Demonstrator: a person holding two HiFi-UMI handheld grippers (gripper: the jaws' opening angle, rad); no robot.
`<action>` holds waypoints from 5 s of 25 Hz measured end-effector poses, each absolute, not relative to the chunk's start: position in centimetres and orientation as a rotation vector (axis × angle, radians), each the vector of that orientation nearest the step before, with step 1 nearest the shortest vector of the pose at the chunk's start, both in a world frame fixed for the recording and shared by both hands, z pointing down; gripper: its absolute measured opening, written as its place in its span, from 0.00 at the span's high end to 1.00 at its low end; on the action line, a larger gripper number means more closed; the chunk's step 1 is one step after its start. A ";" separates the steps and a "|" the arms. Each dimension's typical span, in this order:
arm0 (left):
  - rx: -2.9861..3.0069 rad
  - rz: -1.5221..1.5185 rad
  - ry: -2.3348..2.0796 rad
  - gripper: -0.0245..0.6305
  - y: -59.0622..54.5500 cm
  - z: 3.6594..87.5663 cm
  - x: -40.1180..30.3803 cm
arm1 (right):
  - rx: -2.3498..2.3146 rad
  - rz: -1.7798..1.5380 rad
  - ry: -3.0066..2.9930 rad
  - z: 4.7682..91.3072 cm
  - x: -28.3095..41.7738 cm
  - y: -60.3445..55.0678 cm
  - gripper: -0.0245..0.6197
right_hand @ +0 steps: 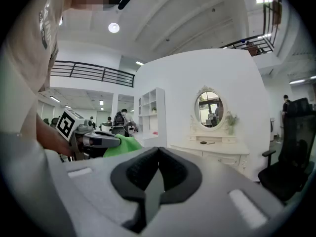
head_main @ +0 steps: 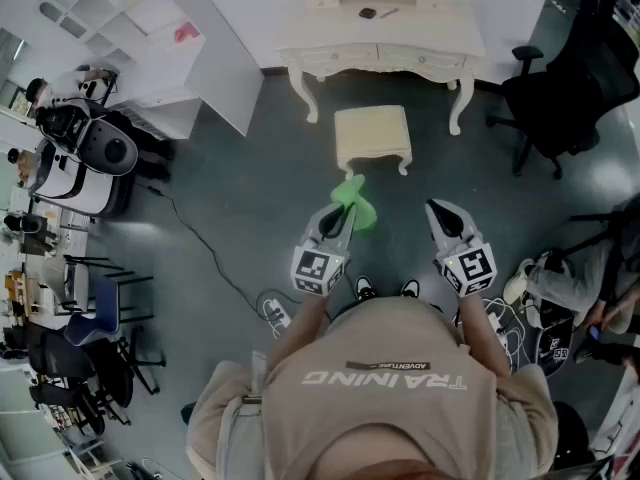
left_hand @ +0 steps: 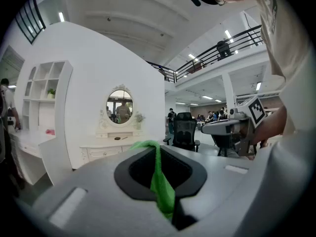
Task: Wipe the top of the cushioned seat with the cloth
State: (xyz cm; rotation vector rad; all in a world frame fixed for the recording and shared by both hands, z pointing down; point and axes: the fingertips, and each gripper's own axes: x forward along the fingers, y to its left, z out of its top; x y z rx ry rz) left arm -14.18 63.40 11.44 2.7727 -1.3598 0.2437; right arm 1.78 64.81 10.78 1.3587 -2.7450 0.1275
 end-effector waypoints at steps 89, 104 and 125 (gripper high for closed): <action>2.624 0.156 -1.095 0.93 19.5 18.2 -20.5 | 1.531 0.294 -2.529 15.7 -2.4 24.7 0.97; 2.578 0.089 -1.106 0.93 16.6 20.0 -24.6 | 1.421 0.296 -2.512 16.9 -8.8 21.5 0.97; 2.636 0.274 -1.195 0.93 7.4 16.9 -13.8 | 1.348 0.314 -2.716 17.0 1.0 7.5 0.97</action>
